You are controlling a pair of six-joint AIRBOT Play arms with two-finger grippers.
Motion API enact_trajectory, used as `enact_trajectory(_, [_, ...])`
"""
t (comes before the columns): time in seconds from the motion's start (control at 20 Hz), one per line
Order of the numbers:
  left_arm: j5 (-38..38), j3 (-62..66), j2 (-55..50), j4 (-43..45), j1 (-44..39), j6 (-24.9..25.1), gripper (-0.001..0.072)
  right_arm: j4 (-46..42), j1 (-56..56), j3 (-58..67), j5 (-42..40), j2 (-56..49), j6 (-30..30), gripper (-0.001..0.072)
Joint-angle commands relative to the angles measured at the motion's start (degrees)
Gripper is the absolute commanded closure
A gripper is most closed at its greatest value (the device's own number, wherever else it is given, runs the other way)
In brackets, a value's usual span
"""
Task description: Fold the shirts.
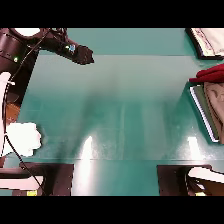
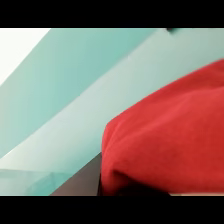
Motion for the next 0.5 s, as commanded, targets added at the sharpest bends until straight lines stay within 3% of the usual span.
enact_trajectory(0.0, [0.0, 0.0, 0.0, 0.1, -0.1, 0.0, 0.0683, -0.5, -2.5, 2.7, 4.3, 2.8, 1.0, 0.0698])
enact_trajectory(0.2, [-0.5, 0.0, 0.0, 0.2, -0.1, 0.2, 0.0683, -2.3, -7.4, 2.6, 10.0, 5.2, 1.9, 0.0698])
enact_trajectory(0.45, [-1.8, 0.0, 0.0, 0.2, -0.1, 0.4, 0.0683, -19.6, -8.1, 2.6, 13.7, 7.9, 6.0, 0.0696])
